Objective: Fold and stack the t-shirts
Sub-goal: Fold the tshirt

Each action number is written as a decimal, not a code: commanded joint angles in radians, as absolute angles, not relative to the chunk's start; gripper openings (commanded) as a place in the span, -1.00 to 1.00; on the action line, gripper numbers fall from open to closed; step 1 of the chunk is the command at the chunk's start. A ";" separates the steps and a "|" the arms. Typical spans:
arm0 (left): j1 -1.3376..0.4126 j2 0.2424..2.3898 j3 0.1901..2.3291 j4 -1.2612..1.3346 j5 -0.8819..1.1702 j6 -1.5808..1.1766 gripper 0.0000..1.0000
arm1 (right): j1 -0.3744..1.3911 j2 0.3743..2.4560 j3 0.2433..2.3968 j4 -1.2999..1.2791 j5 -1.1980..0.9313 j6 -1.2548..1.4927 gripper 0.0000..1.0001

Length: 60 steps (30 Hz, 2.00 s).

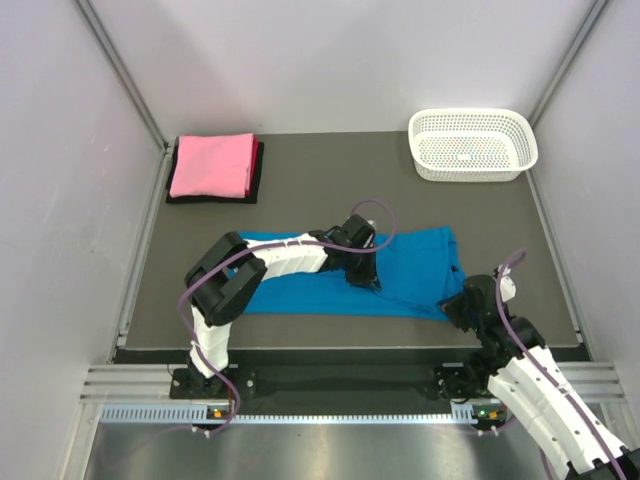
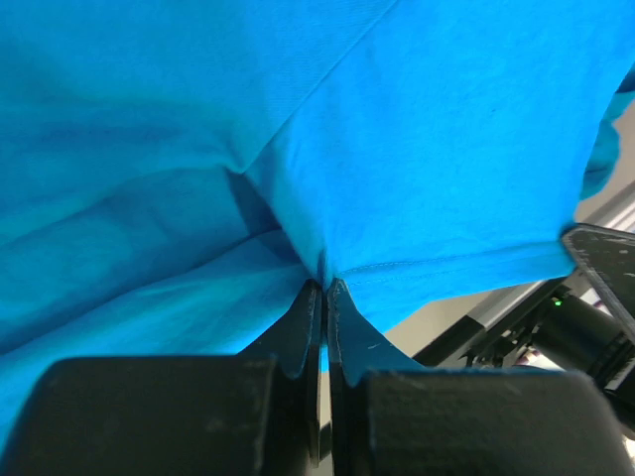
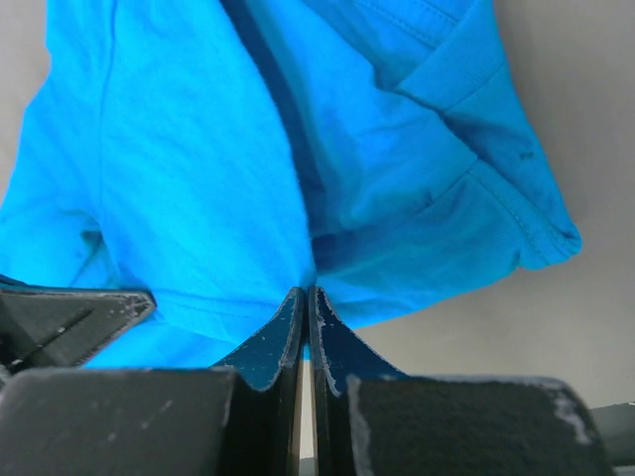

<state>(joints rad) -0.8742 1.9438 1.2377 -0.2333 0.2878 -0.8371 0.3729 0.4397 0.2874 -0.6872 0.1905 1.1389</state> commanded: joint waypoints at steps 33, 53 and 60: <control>-0.899 1.924 1.247 -0.360 0.199 -0.844 -0.91 | 0.408 0.354 0.242 -0.752 0.239 1.198 -1.00; -0.899 1.948 1.378 -0.256 0.265 -0.736 -0.54 | 0.408 0.443 0.295 -0.654 0.256 1.141 -1.00; -0.899 2.026 1.385 -0.267 0.224 -0.719 -0.55 | 0.410 0.547 0.337 -0.598 0.271 1.111 -1.00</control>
<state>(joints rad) -0.8974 2.0037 1.3727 -0.2958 0.2386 -0.7475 0.3958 0.5095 0.2680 -0.6594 0.2302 1.1419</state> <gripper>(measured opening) 0.229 0.009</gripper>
